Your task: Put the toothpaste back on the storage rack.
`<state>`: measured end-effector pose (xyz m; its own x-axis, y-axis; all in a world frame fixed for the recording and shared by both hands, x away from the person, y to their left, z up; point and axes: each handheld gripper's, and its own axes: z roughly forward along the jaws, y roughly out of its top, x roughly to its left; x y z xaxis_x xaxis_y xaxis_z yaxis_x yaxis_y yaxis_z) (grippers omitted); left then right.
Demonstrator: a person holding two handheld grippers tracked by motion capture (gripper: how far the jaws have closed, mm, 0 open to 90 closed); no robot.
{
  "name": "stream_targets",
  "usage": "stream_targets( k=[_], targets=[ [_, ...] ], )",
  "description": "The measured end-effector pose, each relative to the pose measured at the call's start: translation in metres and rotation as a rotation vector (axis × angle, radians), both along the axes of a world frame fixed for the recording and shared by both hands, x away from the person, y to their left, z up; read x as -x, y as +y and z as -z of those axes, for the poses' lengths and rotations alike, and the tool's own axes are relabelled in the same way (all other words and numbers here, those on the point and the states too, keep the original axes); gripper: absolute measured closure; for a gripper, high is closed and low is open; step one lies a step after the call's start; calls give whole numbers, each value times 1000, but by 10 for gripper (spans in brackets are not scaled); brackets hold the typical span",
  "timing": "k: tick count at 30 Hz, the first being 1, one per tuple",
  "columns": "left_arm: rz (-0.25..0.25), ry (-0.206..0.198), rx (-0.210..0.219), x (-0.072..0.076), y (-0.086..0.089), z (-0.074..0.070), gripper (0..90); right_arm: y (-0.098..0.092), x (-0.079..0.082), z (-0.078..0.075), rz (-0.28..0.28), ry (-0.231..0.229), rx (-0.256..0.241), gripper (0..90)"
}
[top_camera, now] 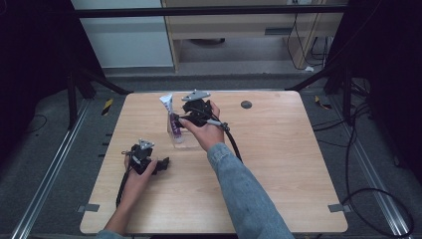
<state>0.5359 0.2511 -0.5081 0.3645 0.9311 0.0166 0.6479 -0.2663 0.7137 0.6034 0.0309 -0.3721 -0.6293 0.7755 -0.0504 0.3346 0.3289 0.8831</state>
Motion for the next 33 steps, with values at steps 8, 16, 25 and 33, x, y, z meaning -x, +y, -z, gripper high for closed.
stream_targets(
  k=[8, 16, 25, 33],
  targets=[
    [0, 0, 1, 0, 0, 0, 0, -13, 3, -5, -2, -3, 29, 128],
    [1, 0, 1, -1, 0, 0, 0, -36, 9, -7, 36, -6, 38, 127],
    [2, 0, 0, -1, 0, 0, 0, -60, 14, -9, 53, -11, 61, 130],
    [3, 1, -1, -1, 0, 0, 0, -83, 17, -6, 73, -8, 93, 138]
  ],
)
